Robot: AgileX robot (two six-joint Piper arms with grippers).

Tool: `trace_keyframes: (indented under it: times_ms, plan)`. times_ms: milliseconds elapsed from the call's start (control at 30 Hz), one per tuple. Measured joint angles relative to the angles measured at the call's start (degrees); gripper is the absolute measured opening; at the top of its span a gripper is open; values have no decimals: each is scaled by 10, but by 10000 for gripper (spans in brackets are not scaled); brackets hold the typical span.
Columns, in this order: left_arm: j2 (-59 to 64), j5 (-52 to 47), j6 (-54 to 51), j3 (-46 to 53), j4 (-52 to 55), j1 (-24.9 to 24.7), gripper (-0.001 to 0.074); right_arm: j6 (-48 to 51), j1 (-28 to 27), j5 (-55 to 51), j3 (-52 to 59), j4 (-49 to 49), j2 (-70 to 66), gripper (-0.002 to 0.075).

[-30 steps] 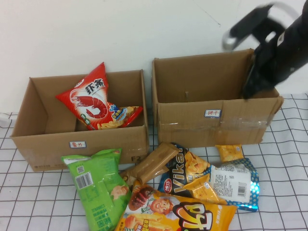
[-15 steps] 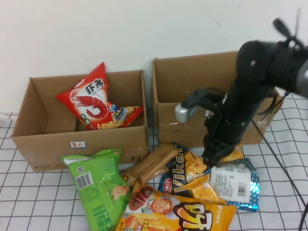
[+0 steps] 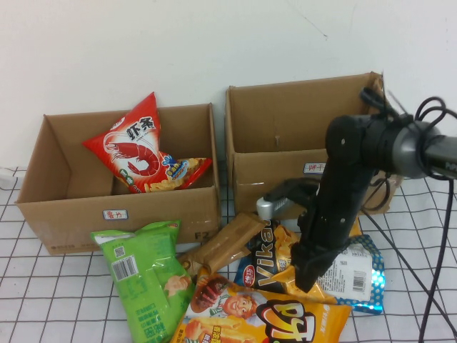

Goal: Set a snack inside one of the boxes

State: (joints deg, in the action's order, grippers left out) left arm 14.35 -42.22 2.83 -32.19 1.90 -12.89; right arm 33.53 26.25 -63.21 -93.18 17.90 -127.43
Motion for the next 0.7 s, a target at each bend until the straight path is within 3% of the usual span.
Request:
trace_keyframes:
  times_ms: [100, 233, 600, 700]
  plan:
    - [0, 0, 0, 0, 0, 0, -1, -9, 0, 24, 0, -2, -12, 472]
    - [0, 0, 0, 0, 0, 0, -1, -27, 0, 64, 0, -3, -18, 512]
    - [0, 0, 0, 0, 0, 0, -1, -46, 19, 82, 0, 0, -44, 514]
    - [0, 0, 0, 0, 0, 0, -1, -49, 27, 85, 0, -1, -48, 462]
